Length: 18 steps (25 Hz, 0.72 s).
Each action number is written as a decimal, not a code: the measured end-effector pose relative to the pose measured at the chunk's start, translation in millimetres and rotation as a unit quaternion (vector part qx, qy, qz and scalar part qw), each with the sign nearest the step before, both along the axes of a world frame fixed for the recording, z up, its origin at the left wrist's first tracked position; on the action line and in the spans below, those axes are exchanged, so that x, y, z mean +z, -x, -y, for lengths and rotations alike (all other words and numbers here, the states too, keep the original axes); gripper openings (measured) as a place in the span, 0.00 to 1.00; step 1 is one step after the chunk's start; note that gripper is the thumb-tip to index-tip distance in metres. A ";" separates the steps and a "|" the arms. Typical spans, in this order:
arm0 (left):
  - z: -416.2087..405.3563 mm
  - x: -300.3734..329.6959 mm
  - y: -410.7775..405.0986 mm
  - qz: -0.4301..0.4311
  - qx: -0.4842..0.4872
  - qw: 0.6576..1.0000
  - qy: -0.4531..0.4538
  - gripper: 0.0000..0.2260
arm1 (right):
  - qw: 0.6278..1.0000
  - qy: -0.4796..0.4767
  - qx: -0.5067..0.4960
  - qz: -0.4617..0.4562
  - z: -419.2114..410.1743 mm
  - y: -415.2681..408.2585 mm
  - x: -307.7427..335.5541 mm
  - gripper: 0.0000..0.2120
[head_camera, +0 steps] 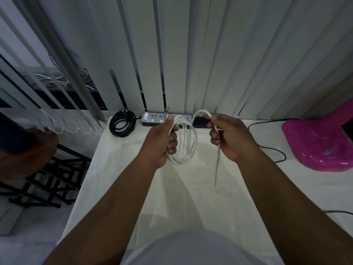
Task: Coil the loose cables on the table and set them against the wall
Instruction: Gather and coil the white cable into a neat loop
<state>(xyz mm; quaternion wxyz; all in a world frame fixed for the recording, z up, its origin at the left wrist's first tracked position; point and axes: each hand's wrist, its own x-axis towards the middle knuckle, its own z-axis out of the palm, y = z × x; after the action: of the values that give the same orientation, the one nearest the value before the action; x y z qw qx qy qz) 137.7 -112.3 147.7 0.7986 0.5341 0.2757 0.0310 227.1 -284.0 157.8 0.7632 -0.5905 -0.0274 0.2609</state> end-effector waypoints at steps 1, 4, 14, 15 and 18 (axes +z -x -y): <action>1.4 0.5 -0.2 -0.001 0.001 1.000 -0.002 0.19 | 0.999 0.015 0.017 0.032 -6.5 7.8 3.0 0.08; 5.6 0.1 -0.8 0.006 0.011 1.000 -0.005 0.20 | 0.981 0.118 0.038 0.147 -21.0 29.0 1.8 0.08; 4.3 0.4 4.5 0.050 -0.011 0.998 0.040 0.04 | 0.930 0.178 0.010 0.323 -23.9 60.0 -19.7 0.05; 4.5 1.6 4.5 0.052 -0.016 0.997 0.048 0.05 | 0.927 0.182 0.013 0.328 -22.8 59.2 -21.1 0.05; 2.5 5.4 2.9 0.066 -0.021 0.994 0.080 0.05 | 0.886 0.239 -0.009 0.398 -17.5 57.5 -26.2 0.10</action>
<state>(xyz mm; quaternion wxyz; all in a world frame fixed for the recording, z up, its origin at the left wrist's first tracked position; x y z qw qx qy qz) 134.8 -114.8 153.0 0.8556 0.4710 0.2128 0.0274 169.7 -266.5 131.6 0.5262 -0.8094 -0.2605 -0.0039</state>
